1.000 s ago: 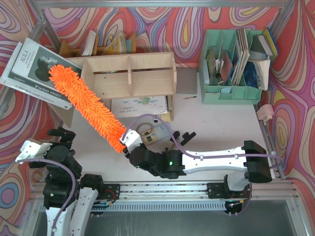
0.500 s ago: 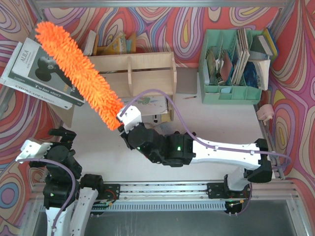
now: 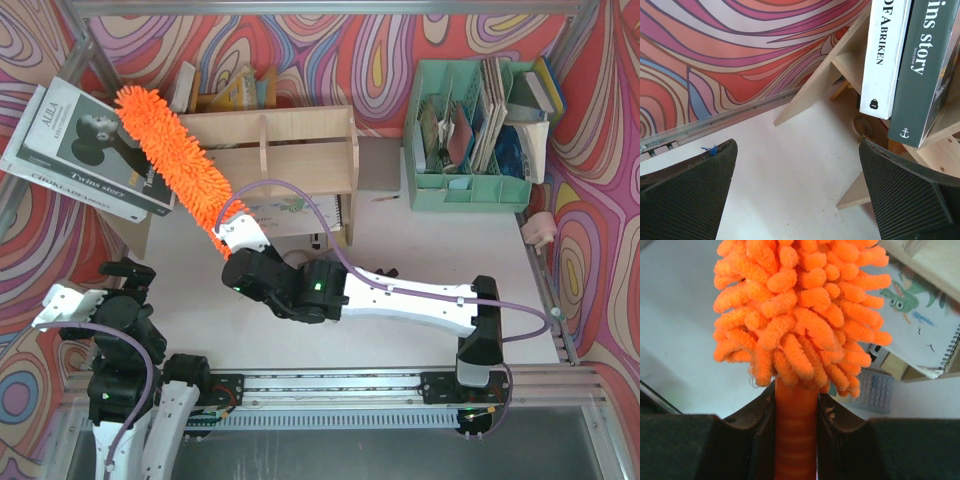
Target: Dust the bookshelf with a duster
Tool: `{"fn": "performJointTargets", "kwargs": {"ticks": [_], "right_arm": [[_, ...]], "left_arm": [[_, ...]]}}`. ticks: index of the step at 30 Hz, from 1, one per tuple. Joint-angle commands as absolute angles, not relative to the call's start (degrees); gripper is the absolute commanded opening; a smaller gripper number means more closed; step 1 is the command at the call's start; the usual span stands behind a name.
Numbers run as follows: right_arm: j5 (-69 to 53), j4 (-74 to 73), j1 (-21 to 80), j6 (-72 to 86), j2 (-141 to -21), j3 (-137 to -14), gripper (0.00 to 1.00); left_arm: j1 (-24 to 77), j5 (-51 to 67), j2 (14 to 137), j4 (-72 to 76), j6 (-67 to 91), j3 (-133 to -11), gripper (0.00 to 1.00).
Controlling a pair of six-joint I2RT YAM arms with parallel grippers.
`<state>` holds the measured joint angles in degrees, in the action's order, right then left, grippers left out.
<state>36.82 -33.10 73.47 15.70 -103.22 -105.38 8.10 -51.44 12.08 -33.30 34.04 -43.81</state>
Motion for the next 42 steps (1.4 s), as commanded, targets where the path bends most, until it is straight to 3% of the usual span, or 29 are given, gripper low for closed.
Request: {"fn": "performJointTargets", "kwargs": {"ticks": [1, 10, 19, 29, 42], "right_arm": [[38.31, -37.22, 71.78, 20.17, -103.41, -108.68, 0.00], [42.69, -44.17, 69.86, 29.16, -98.67, -106.86, 0.00], [39.14, -17.71, 69.82, 20.92, -76.43, -87.40, 0.00], [43.58, -33.77, 69.84, 20.26, -78.76, -93.90, 0.00], [47.67, -48.90, 68.18, 32.21, -85.82, -94.50, 0.00]], "left_arm": [[8.26, -51.05, 12.22, -32.26, 33.13, -43.68, 0.99], [8.26, -50.50, 12.47, -31.99, 33.22, -43.51, 0.98], [8.22, -50.72, 12.48, -31.94, 33.13, -43.51, 0.98], [8.35, -50.66, 13.10, -32.08, 33.19, -43.59, 0.98], [8.35, -50.62, 13.27, -32.00, 33.12, -43.57, 0.98]]}}
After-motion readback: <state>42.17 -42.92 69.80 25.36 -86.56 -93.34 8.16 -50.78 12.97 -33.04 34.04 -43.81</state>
